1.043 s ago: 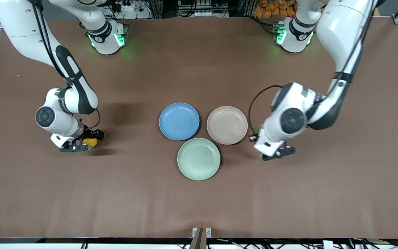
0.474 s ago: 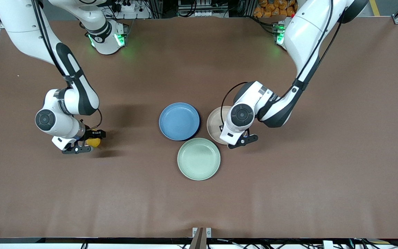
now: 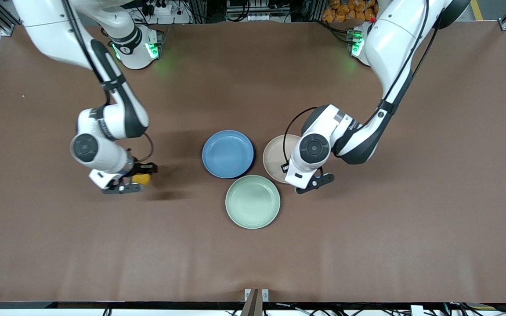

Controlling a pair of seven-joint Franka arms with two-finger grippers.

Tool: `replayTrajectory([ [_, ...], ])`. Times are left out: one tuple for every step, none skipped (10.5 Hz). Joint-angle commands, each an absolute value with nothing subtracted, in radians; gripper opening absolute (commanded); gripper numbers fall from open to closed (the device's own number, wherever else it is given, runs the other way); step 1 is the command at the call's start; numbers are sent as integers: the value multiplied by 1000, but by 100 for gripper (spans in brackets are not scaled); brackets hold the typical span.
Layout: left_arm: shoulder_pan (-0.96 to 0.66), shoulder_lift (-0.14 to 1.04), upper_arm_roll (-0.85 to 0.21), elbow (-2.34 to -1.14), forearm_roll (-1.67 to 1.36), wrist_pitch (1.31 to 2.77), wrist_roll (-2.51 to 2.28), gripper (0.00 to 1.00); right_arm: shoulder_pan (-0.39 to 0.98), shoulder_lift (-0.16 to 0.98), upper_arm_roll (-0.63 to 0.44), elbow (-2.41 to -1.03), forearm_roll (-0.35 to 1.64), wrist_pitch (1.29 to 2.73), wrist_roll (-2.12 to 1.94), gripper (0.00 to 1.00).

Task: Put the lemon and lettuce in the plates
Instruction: 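Carry the lettuce onto the beige plate while the right gripper grasps the lemon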

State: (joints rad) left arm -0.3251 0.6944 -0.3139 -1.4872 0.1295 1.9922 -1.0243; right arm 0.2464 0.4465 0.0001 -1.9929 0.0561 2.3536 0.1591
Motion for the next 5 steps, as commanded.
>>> replayTrajectory([
  [-321,591,-293,-1496,130,1933,-1031,100,308,451,28,-1950,60,2339,314,0],
  [-319,540,-272,-1496,146,1928,-1020,100,343,459,32,-1936,61,2341,368,0],
  [-316,491,-258,-1496,216,1928,-970,100,363,468,53,-1919,61,2344,377,0],
  [-286,453,-250,-1496,247,1919,-907,100,379,478,78,-1901,61,2347,379,0],
  [-253,421,-249,-1497,248,1902,-840,100,408,491,86,-1887,61,2349,402,0],
])
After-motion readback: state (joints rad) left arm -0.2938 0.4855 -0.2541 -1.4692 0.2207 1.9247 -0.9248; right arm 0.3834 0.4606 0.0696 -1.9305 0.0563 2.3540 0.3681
